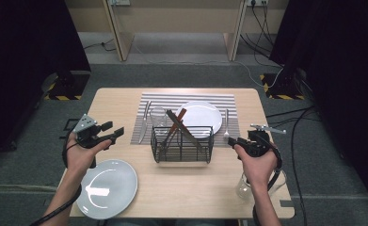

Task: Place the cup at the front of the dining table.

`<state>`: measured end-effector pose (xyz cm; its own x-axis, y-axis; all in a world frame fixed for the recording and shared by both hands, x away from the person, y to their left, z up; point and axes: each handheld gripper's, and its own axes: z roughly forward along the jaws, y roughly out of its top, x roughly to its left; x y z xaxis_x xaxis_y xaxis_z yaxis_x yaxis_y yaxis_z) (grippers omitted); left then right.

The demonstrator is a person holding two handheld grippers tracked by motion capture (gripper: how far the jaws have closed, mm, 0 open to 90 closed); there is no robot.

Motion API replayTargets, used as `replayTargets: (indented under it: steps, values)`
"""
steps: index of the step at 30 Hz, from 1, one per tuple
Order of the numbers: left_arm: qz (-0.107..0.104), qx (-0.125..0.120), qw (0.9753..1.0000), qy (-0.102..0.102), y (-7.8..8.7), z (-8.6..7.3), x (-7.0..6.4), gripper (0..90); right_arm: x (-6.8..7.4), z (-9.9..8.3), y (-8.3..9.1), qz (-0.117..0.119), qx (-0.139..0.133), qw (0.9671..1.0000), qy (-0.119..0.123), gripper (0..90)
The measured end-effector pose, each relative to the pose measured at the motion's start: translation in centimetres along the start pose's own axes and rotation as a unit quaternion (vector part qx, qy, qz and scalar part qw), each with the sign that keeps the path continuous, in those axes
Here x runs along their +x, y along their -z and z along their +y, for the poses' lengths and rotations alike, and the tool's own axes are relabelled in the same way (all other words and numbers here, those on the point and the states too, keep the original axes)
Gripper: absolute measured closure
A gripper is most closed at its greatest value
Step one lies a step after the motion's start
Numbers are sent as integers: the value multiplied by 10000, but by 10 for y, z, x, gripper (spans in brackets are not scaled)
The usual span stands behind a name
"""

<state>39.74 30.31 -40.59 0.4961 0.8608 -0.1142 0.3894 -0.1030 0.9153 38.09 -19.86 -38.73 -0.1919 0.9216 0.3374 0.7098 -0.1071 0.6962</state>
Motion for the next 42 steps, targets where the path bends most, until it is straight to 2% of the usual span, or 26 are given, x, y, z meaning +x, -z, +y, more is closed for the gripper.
replayTargets:
  steps: [42]
  values:
    - [186, 87, 9997, 114, 37, -38, 11, 394, 0, -1, -2, -23, 42, 10000, 7, 579]
